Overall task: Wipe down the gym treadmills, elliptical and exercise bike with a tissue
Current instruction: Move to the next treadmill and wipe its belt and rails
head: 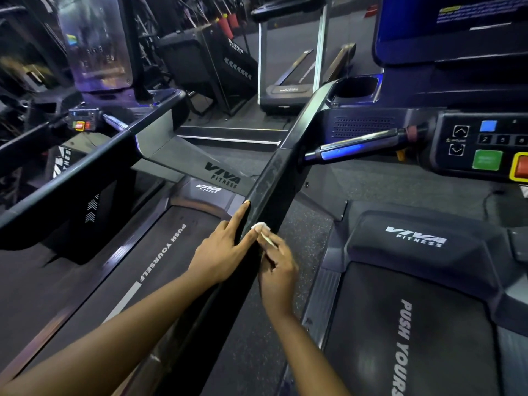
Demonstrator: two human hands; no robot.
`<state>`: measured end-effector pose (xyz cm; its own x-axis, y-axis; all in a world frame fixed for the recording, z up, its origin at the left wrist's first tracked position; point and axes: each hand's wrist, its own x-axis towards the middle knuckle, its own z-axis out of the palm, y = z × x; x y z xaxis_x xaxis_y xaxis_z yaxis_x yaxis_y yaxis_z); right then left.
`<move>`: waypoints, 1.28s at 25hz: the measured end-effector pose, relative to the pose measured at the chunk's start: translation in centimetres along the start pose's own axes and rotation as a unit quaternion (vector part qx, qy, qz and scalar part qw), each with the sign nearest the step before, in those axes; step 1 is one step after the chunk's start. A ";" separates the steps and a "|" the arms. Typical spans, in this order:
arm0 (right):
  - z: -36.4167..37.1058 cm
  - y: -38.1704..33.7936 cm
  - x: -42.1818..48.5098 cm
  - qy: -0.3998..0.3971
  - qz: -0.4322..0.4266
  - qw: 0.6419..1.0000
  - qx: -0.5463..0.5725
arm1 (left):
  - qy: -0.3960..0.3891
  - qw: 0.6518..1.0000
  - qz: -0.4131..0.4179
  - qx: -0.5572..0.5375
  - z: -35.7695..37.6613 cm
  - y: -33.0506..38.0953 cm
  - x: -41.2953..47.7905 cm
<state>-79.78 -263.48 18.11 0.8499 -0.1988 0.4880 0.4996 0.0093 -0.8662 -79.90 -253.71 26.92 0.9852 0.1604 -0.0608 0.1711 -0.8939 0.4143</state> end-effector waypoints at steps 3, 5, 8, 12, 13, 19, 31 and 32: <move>-1.3 -0.5 -0.1 -0.027 0.027 0.999 0.026 | -0.026 0.998 0.002 -0.063 -0.6 -0.3 -0.5; -2.0 -0.3 0.6 -0.017 0.074 0.997 0.034 | -0.046 0.996 -0.001 -0.077 -1.1 -1.1 -1.8; -1.7 0.1 1.2 0.000 0.104 0.994 0.018 | -0.064 0.998 -0.009 -0.028 -1.6 -2.7 -5.8; 0.5 -0.9 0.4 0.020 0.091 0.995 0.024 | -0.050 0.999 -0.003 -0.006 -1.7 -3.4 -9.1; 0.8 -1.3 -0.4 0.031 0.077 0.996 0.017 | -0.039 0.999 -0.003 -0.003 -1.6 -3.4 -9.3; 1.1 -4.5 -7.1 0.017 0.057 0.997 0.048 | -0.009 1.000 0.007 -0.012 -0.9 -3.8 -9.1; 1.3 0.8 -3.6 0.079 0.223 0.966 0.105 | -0.009 1.000 0.008 0.003 -1.1 -3.6 -9.3; 1.4 0.2 -4.8 0.085 0.232 0.962 0.115 | -0.011 1.000 0.006 0.007 -1.0 -3.7 -9.3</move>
<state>-83.55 -261.17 15.74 0.9603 -0.2788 0.0127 0.1136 0.3488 -0.9303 -89.66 -251.46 26.89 0.9873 0.1396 -0.0759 0.1585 -0.9013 0.4033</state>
